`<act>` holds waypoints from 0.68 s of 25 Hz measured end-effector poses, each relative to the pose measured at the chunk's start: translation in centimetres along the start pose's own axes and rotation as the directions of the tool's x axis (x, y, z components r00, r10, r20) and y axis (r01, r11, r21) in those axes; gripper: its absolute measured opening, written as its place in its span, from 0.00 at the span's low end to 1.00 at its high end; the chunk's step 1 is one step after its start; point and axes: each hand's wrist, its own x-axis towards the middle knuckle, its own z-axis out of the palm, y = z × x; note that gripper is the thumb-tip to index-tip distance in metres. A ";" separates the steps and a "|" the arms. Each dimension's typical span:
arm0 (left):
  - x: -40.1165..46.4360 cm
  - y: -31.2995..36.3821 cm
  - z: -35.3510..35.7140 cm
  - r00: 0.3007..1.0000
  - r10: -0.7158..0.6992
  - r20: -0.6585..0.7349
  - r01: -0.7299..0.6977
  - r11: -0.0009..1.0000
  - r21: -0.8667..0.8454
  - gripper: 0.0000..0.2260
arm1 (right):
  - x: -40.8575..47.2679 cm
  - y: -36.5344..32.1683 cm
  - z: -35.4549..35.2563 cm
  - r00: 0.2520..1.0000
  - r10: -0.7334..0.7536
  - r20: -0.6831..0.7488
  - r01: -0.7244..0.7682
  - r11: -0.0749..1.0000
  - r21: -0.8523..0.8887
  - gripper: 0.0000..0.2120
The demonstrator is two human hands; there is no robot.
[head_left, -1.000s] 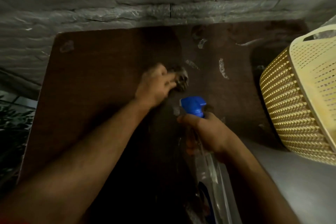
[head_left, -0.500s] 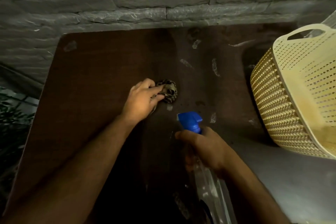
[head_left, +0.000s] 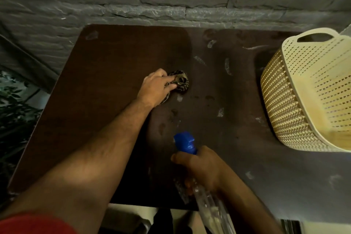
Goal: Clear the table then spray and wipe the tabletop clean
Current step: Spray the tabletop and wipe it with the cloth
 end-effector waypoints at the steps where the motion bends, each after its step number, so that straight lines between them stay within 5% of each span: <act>1: -0.5 0.3 -0.1 1.000 0.001 -0.012 -0.001 1.000 0.001 0.16 | 0.0 0.2 -0.3 1.000 -0.002 -0.030 0.001 1.000 -0.028 0.19; 4: -4.0 1.6 0.2 0.998 0.063 0.022 -0.063 0.998 -0.014 0.15 | 0.3 0.0 -1.4 0.997 -0.031 -0.070 0.038 0.994 0.100 0.16; 8: -12.3 -1.1 -0.8 0.931 0.349 0.110 -0.343 0.937 -0.069 0.14 | 1.0 -0.1 -2.3 0.994 -0.085 -0.070 0.101 0.958 0.267 0.12; 12: -4.4 -4.4 -2.1 0.998 0.018 -0.057 -0.017 1.000 0.018 0.12 | 1.0 0.6 -1.5 0.995 -0.079 -0.067 0.097 0.933 0.346 0.11; 14: -1.2 -0.2 -1.2 0.998 -0.062 -0.013 0.062 0.998 0.003 0.13 | 1.3 0.4 -0.6 0.992 -0.075 -0.104 0.109 0.918 0.382 0.10; 17: -7.3 2.1 0.4 0.962 0.246 0.117 -0.242 0.969 -0.050 0.13 | 1.1 0.1 0.3 0.991 -0.063 -0.121 0.108 0.902 0.419 0.10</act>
